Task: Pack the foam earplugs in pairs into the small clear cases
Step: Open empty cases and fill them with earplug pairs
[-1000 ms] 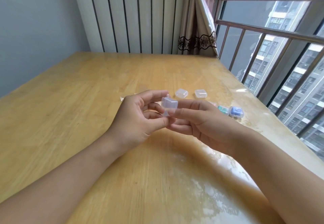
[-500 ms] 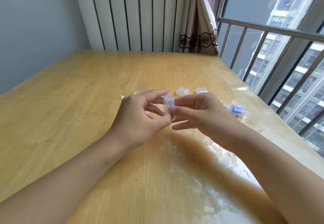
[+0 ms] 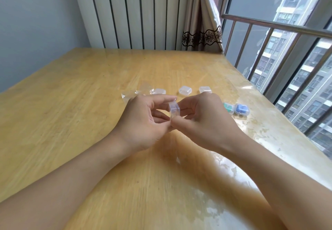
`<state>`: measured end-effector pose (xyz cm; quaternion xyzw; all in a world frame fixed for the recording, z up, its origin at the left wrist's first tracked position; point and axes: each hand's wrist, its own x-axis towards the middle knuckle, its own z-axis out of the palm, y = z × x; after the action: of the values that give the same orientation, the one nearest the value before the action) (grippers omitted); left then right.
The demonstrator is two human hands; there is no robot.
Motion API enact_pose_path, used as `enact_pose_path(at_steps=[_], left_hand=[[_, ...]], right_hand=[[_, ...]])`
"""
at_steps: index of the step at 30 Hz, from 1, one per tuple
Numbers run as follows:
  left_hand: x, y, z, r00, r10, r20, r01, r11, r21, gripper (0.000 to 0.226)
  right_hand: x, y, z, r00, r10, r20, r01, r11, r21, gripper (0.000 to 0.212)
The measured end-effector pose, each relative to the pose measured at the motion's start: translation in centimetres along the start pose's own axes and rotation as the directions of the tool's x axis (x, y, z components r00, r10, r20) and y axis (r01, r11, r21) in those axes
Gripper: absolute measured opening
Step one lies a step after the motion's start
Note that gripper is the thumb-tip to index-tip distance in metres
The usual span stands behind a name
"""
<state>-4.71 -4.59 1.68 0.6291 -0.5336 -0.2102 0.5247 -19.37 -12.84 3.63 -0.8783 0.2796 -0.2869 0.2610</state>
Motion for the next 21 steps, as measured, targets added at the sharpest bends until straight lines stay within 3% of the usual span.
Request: enact_pose_path(at_steps=[6, 9, 12, 15, 21], left_hand=[[0.0, 0.0, 0.4, 1.0, 0.023, 0.017, -0.023, 1.0, -0.002, 0.057], [0.2, -0.2, 0.1, 0.999, 0.025, -0.023, -0.026, 0.999, -0.043, 0.055], [0.1, -0.4, -0.3, 1.0, -0.008, -0.016, 0.006, 0.994, -0.105, 0.054], [0.1, -0.4, -0.5, 0.999, -0.033, 0.032, 0.038, 0.98, -0.195, 0.052], [0.0, -0.1, 0.0, 0.999, 0.007, 0.042, 0.003, 0.973, -0.232, 0.054]], right_hand=[[0.1, 0.3, -0.1, 1.0, -0.012, -0.009, 0.012, 1.0, 0.024, 0.039], [0.4, 0.8, -0.7, 0.989, 0.139, 0.054, -0.149, 0.949, 0.277, 0.025], [0.6, 1.0, -1.4, 0.956, 0.209, 0.207, -0.287, 0.819, 0.497, 0.036], [0.6, 0.7, -1.4, 0.94, 0.179, 0.291, -0.318, 0.773, 0.55, 0.026], [0.7, 1.1, -0.9, 0.945, 0.172, 0.277, -0.309, 0.749, 0.586, 0.024]])
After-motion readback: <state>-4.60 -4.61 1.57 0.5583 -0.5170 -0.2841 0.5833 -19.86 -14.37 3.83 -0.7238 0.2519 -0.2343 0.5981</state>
